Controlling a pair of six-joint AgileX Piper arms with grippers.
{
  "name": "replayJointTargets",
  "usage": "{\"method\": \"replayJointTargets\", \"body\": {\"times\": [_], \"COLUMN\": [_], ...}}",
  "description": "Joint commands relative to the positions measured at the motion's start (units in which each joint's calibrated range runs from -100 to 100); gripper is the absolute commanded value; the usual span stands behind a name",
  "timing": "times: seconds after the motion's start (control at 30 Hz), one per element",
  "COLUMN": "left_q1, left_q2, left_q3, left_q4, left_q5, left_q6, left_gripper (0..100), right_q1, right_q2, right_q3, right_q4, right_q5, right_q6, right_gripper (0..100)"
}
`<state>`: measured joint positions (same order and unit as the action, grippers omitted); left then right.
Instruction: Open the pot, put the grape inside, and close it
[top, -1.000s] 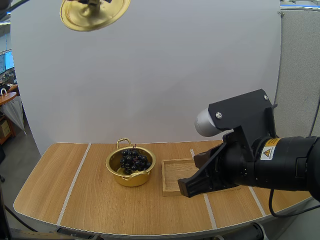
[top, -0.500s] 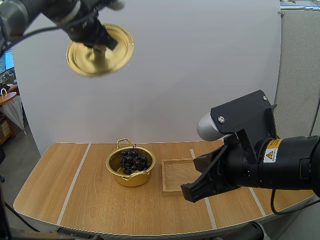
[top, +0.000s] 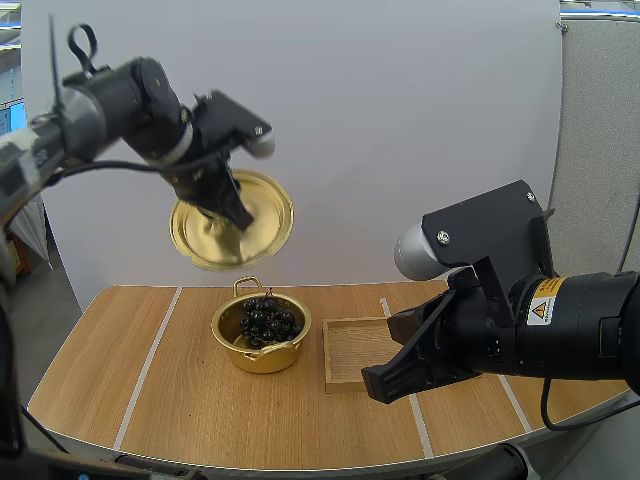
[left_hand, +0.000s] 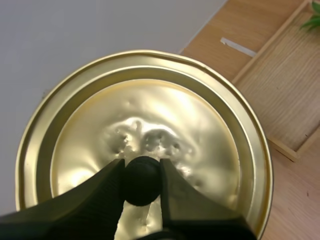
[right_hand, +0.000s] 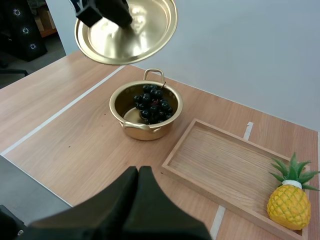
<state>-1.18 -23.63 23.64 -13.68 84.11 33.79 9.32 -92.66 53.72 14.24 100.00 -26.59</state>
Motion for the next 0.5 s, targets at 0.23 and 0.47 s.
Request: {"method": "replayJointTargets", "body": {"times": [0.23,0.47], "left_q1": [-0.10,-0.10], "left_q2": [12.17,19.29], "left_q3": [0.23,0.23], "left_q4": [-3.33,-7.71], "left_q5": [-5.44,-7.45], "left_q6": [2.14,3.84], "left_gripper": [0,0], "right_q1": [0.08,0.08], "right_q2": [-0.06,-0.06], "right_q3": [0.20,0.20], "right_q4": [-0.48,-0.48], "right_q5": [0.00,0.00], "right_q6": [0.19,0.19], "right_gripper": [0,0]}}
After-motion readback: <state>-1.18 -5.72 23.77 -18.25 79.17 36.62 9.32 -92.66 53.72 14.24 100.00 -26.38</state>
